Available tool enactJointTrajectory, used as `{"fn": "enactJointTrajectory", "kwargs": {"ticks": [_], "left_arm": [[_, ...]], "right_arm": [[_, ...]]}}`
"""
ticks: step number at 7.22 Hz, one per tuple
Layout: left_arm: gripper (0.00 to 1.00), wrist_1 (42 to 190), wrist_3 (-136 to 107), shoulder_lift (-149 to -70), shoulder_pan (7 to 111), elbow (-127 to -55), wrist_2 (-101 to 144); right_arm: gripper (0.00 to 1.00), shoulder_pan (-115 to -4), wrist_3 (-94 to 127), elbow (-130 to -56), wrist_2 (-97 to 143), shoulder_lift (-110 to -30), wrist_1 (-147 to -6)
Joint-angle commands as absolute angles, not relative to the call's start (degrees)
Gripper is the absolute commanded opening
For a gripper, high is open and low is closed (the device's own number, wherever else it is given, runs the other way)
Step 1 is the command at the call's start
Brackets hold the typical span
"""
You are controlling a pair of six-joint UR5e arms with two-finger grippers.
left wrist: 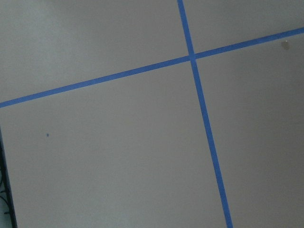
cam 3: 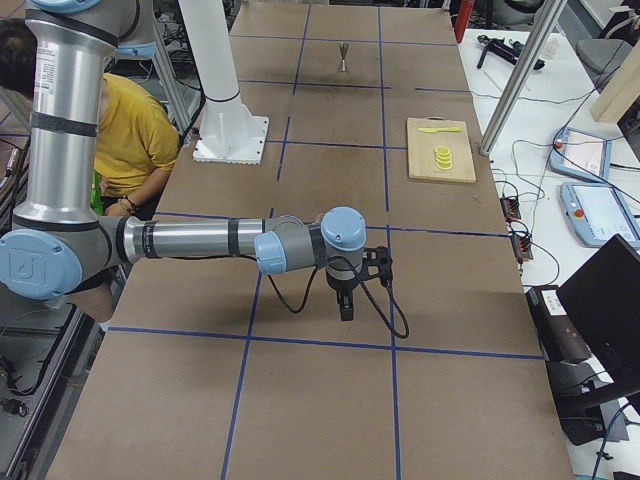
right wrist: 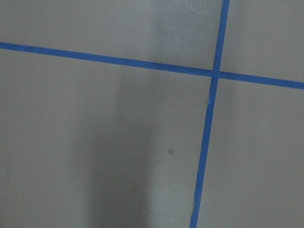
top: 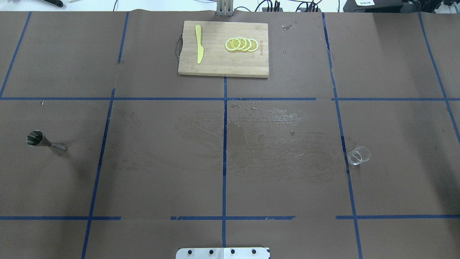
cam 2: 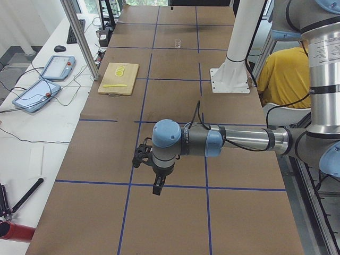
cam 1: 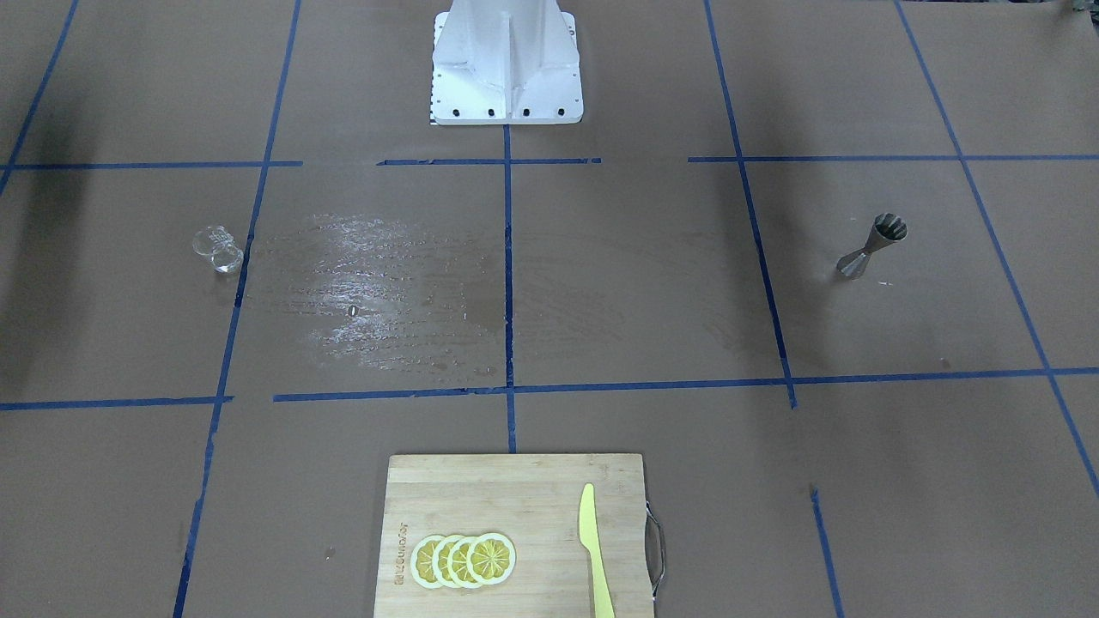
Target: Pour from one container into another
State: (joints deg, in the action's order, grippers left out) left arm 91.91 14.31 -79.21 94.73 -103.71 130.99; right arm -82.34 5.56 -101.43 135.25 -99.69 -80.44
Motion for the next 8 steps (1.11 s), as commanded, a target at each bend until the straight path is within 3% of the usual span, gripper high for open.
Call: {"fn": "enactJointTrajectory", "kwargs": {"ticks": [1,5,7,8], "left_arm": [[1.0,93.17,14.41,-79.36,93.35,-103.96,131.66],[1.0,93.51,14.33,-79.1,90.97,-103.98,131.57],[1.0,93.69,14.33,-79.1,90.97,-103.71,131.57],[1.0,93.78,14.33,-79.1,90.97,-103.62,131.66]], "right_arm": [[1.0,-81.91,5.54,-101.07,135.0,-100.02,-77.55],[1.0,-82.79,5.36,-100.36,134.73,-103.89,-65.21],[1.0,-83.67,5.36,-105.69,135.26,-102.84,-75.51],[1.0,-83.32,5.36,-108.86,135.18,-99.35,-88.03]]}}
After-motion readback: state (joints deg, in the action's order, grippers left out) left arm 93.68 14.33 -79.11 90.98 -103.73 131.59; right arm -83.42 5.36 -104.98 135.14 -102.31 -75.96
